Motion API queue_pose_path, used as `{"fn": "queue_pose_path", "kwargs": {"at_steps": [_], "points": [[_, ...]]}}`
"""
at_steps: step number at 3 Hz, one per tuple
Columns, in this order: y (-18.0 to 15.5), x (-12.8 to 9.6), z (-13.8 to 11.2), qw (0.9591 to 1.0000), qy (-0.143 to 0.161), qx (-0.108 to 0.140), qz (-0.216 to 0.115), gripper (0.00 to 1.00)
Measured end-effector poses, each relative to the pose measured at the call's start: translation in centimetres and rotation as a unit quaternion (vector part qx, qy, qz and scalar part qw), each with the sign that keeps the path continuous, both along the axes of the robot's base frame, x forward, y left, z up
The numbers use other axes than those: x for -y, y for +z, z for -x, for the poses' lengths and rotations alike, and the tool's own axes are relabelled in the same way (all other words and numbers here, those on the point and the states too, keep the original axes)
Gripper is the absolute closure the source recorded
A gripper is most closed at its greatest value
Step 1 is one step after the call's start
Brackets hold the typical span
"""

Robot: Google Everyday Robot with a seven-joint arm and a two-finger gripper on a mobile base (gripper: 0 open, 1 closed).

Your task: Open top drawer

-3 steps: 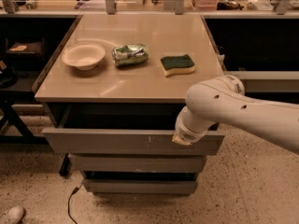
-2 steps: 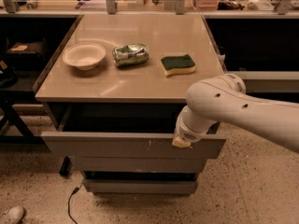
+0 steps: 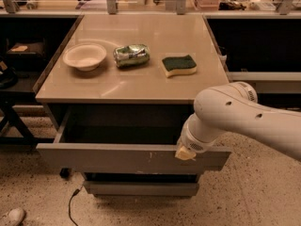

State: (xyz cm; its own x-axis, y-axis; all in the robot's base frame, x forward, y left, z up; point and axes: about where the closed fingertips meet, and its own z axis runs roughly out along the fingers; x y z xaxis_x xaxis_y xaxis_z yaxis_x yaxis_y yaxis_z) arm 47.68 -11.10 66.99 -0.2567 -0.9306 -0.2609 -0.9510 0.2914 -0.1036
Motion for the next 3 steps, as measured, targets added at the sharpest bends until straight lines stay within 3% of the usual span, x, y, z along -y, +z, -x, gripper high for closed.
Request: {"fn": "queue_pose_path", "kwargs": {"at_steps": [3], "points": [[-0.18, 0.19, 0.5, 0.9999, -0.002, -0.011, 0.009, 1.0]]}}
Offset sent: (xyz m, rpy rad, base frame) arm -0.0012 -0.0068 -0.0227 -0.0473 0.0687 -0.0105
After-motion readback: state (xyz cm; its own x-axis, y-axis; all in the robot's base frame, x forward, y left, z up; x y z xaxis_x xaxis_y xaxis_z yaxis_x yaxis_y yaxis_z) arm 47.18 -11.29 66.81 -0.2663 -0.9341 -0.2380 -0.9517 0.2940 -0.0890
